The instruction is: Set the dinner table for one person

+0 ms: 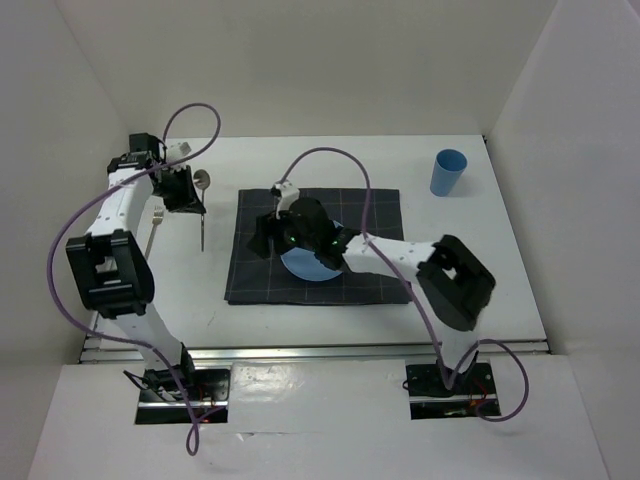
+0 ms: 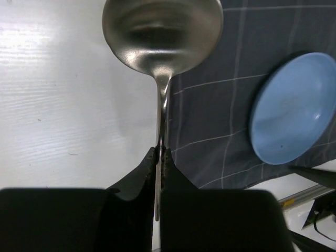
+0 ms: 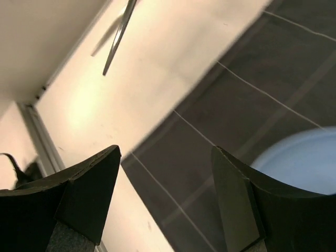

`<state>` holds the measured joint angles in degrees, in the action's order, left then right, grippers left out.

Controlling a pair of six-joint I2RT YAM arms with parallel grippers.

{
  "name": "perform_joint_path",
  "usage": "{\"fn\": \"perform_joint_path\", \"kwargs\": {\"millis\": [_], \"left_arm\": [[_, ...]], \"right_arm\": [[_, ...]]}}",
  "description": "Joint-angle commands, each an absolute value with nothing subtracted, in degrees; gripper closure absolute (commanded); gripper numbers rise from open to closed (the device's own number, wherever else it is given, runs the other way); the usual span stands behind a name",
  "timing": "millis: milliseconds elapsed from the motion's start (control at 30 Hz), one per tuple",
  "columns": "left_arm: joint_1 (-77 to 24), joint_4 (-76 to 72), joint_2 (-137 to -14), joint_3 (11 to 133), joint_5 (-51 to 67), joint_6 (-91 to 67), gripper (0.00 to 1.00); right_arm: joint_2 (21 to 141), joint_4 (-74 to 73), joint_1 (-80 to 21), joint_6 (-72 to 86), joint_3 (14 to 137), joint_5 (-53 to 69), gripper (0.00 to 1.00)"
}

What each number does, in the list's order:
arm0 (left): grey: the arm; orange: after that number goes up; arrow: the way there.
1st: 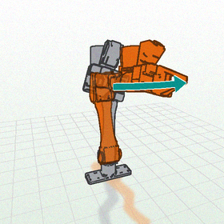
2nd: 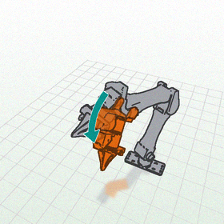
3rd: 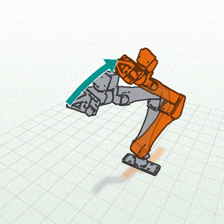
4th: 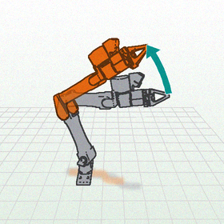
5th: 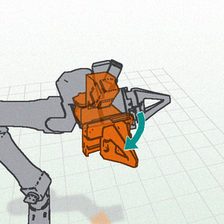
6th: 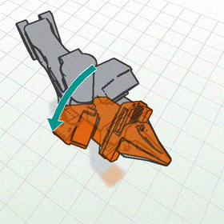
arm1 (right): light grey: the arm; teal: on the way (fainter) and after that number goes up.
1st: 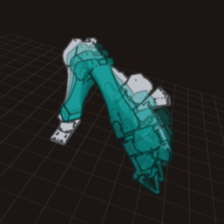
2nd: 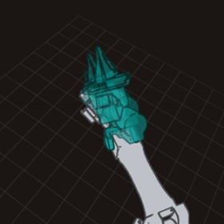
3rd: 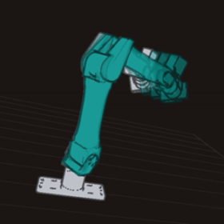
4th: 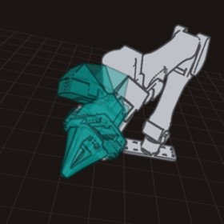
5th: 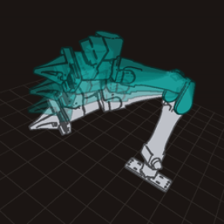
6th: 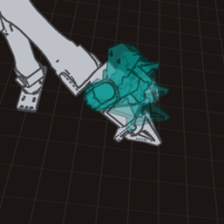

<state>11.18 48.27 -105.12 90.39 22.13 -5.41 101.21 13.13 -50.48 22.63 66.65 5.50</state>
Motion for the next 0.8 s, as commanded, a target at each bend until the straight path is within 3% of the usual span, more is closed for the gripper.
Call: {"fn": "perform_joint_path", "kwargs": {"millis": [0, 200, 433, 633, 733, 767], "left_arm": [[10.6, 43.8, -97.4, 84.8, 26.4, -10.4, 1.00], [10.1, 37.6, -89.4, 75.1, 27.0, -11.8, 1.00], [9.0, 36.3, -89.3, 72.4, 27.2, -10.5, 1.00], [8.4, 37.6, -89.3, 72.4, 27.2, -8.7, 1.00], [8.4, 37.0, -88.8, 72.4, 27.7, -8.7, 1.00], [8.4, 37.0, -88.8, 72.4, 27.7, -8.7, 1.00]], "right_arm": [[109.8, 27.2, -51.1, 27.1, 75.4, 10.9, 0.23], [118.8, 28.3, -53.9, 28.6, 85.9, 11.2, 0.26], [126.1, 31.7, -53.9, 29.8, 90.3, 19.6, 0.29], [130.8, 22.1, -54.4, 31.8, 98.3, 18.2, 0.33], [130.8, 24.9, -54.4, 32.3, 96.4, 18.7, 0.39], [130.8, 24.9, -54.4, 32.3, 96.4, 19.6, 0.46]]}}
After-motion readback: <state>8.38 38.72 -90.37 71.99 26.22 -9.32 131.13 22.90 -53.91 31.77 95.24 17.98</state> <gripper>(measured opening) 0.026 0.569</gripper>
